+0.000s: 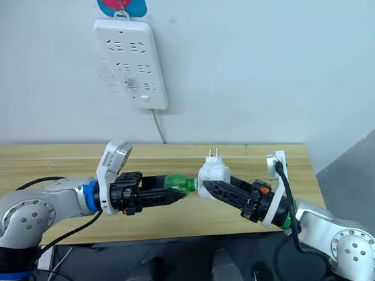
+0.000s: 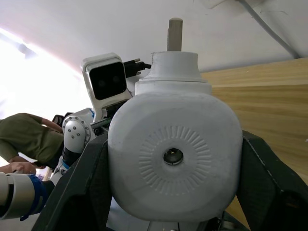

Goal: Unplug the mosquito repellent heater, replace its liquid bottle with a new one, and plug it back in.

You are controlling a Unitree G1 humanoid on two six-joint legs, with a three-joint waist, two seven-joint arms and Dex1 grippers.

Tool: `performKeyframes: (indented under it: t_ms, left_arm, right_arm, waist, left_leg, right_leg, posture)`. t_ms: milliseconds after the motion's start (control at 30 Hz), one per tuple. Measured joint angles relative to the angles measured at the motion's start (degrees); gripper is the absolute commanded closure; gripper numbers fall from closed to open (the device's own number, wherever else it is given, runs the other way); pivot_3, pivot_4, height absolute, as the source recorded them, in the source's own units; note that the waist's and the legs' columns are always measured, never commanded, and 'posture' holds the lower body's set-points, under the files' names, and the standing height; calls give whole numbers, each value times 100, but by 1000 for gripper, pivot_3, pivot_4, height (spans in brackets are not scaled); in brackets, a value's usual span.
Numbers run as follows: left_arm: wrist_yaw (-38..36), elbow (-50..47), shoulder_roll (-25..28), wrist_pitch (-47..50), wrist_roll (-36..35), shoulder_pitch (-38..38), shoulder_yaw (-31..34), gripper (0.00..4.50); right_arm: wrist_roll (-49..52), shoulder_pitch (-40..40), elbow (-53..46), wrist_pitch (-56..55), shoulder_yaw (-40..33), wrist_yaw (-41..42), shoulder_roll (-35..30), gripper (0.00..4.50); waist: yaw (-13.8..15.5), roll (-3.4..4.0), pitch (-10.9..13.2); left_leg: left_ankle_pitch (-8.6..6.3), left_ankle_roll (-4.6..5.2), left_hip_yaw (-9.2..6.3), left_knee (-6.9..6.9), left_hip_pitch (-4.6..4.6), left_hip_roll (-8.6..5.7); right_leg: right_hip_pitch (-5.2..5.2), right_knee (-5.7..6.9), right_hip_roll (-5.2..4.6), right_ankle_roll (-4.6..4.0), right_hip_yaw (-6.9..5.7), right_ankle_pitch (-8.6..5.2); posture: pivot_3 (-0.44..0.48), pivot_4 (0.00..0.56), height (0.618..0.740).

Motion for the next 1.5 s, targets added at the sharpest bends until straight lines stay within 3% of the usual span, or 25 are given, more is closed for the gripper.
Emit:
performKeyframes:
  t_ms: [900,1500]
  left_arm:
    - [8,39,-232,27,-35,-106,-26,2096]
    - [-146,-50,52,251,-213,-66,-40,2096]
  right_arm:
    - [622,52,35,-447,338,139,-796,1525]
    - [790,85,39,-431,404,333,-1040,1525]
  waist:
    - [21,-1,0]
    - [29,-1,0]
  left_leg:
    - [0,0,1,1,0,-1]
    - [0,0,1,2,0,-1]
  right_leg:
    - [0,0,0,8,2,4]
    - [0,0,0,1,1,1]
  posture:
    - [-194,266,740]
    - [-194,265,740]
